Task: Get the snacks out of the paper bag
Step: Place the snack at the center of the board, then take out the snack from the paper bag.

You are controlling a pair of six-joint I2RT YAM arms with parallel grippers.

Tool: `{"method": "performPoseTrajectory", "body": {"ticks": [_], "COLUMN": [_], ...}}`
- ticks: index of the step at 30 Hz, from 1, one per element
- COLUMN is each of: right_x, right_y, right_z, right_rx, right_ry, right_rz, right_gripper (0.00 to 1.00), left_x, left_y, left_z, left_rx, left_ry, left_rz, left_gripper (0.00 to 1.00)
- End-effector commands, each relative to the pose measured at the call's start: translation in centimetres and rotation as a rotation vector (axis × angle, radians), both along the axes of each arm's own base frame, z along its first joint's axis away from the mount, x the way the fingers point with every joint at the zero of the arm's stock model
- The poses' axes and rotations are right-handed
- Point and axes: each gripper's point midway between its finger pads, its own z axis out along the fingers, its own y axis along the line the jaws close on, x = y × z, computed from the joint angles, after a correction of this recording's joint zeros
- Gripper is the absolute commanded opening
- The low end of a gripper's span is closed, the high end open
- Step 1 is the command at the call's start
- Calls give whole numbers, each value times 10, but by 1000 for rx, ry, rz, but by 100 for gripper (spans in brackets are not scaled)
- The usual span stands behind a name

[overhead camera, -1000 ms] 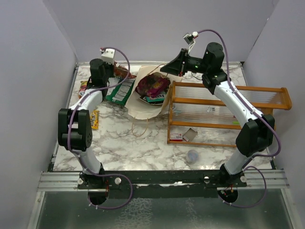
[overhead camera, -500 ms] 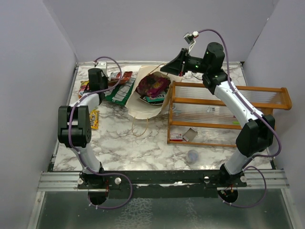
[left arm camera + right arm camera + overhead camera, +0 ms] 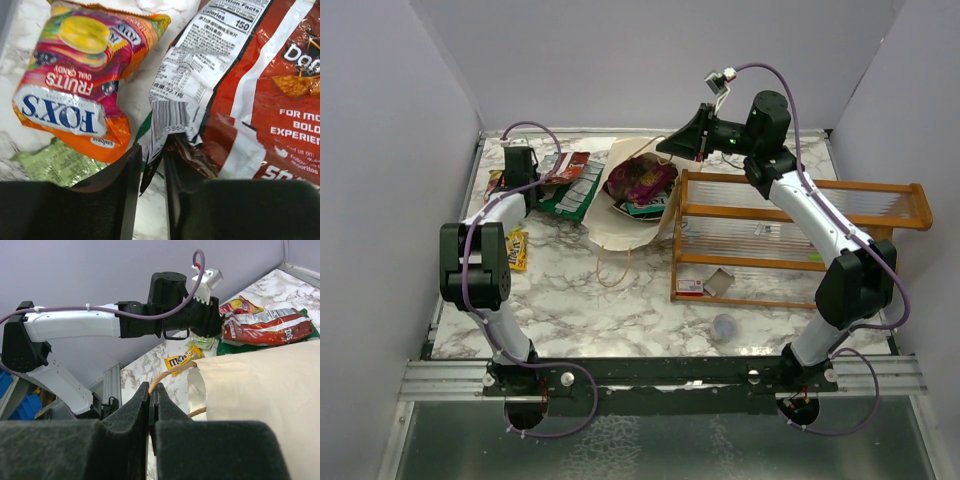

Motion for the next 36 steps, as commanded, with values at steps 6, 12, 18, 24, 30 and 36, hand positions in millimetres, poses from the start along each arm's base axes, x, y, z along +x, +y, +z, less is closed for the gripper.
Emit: {"method": "performPoseTrajectory", "body": {"ticks": [6,12,18,24,30,36], "right_x": [-9,-9,-7,-4,-1,-4], "right_y": [-4,-3,-2,-1,0,-2], "right_z": [17,20,20,16,18,25], "right_rx": [21,26,27,28,24,28], "right_ry": [-58,-56,-54,-44,-42,-54], "right_rz": [2,8,4,8,11,-2], "right_gripper": [1,1,1,1,1,1], "left_x": [-23,-59,-98,-150,-183,-187], "left_y": [-19,-42,-80,-130,-187,-233], "left_z": [78,122,135,144,138,126], "left_rx": [-188,-337,-431,-479,-530,-458], "left_ry": [-184,-342,-327,-354,-323,-283], "left_rz": [29,-7,-176,-342,-421,-394], "left_gripper": [56,71,76,74,66,57]}}
